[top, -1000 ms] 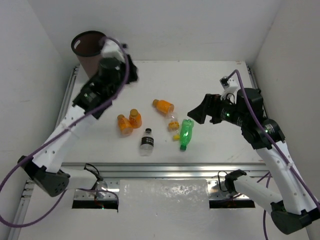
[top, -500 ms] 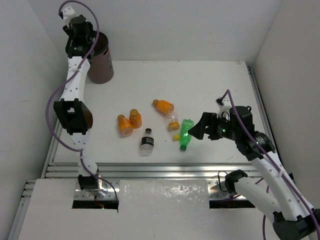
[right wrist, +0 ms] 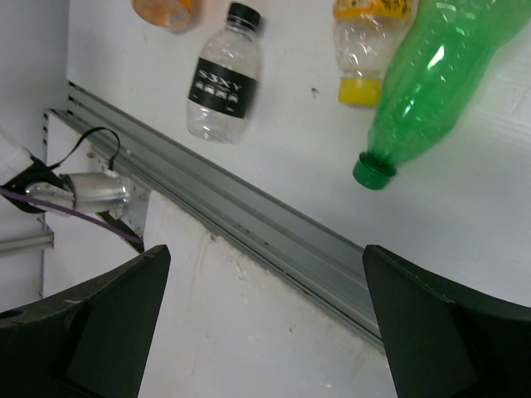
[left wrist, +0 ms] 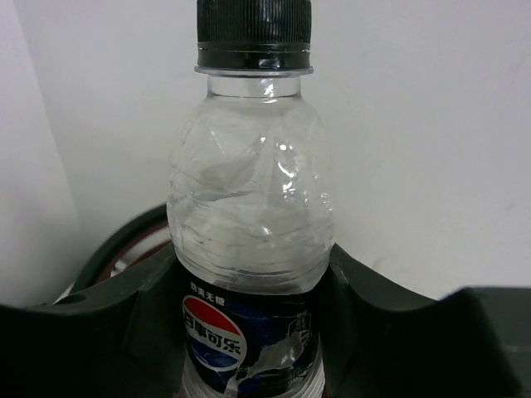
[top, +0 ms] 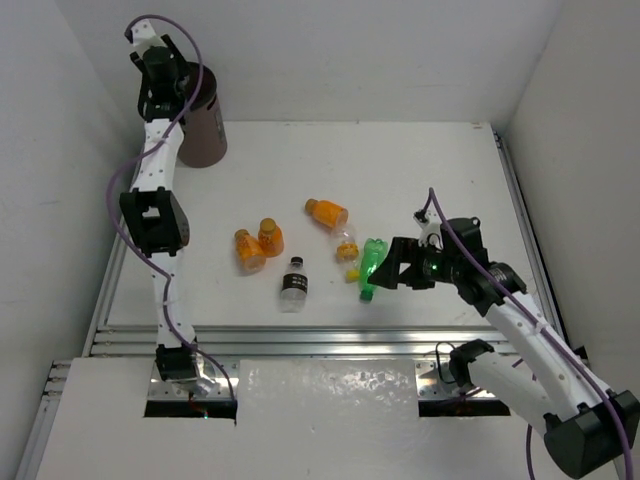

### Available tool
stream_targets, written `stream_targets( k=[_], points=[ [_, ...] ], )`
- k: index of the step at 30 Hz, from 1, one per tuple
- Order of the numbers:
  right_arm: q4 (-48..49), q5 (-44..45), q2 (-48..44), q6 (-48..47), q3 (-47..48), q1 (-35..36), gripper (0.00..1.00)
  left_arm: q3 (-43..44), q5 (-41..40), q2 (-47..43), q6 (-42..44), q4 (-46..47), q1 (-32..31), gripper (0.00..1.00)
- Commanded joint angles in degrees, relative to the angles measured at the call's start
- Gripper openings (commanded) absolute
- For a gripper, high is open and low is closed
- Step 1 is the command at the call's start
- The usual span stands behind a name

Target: Put the plastic bottles in the bin

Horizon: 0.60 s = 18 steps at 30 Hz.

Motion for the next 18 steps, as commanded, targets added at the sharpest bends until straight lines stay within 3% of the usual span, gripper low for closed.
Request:
stream_targets(
  k=[1,2,4,5,6,13,16,18],
  points=[
    [3.01,-0.37,0.09,0.29,-1.84,0.21,0.99,3.21,3.98,-0.43,-1.77,6.75,1.93,0.40],
    [2.75,0.16,0.18,0.03,-1.93,0.21,0.99,3.22,4.43,-0.25,-2.04,6.92,2.02,0.47],
    [2.49,2.00,0.61,-0.32,-1.41,0.21,0.99,3.39,5.56,0.19,-3.18,7.36,1.94,0.82],
    [1.53,2.70,0.96,-1.11,-0.88,0.21,0.99,3.74,6.70,0.28,-3.71,7.36,2.02,0.95],
    [0.74,3.41,1.49,-1.64,-0.10,0.21,0.99,4.27,7.58,0.02,-3.98,7.36,1.85,1.00],
    [0.55,10.87,9.21,-3.32,4.83,0.12,0.99,3.92,5.49,-6.74,-6.87,2.64,1.41,1.00],
    [1.95,16.73,17.12,-1.75,7.55,0.56,0.99,-0.80,1.88,-15.87,-8.90,-4.91,-0.17,1.00],
    [5.10,18.88,22.22,0.54,8.78,1.00,0.99,-8.53,3.10,-26.05,-13.70,-11.32,-0.52,1.00]
  ],
)
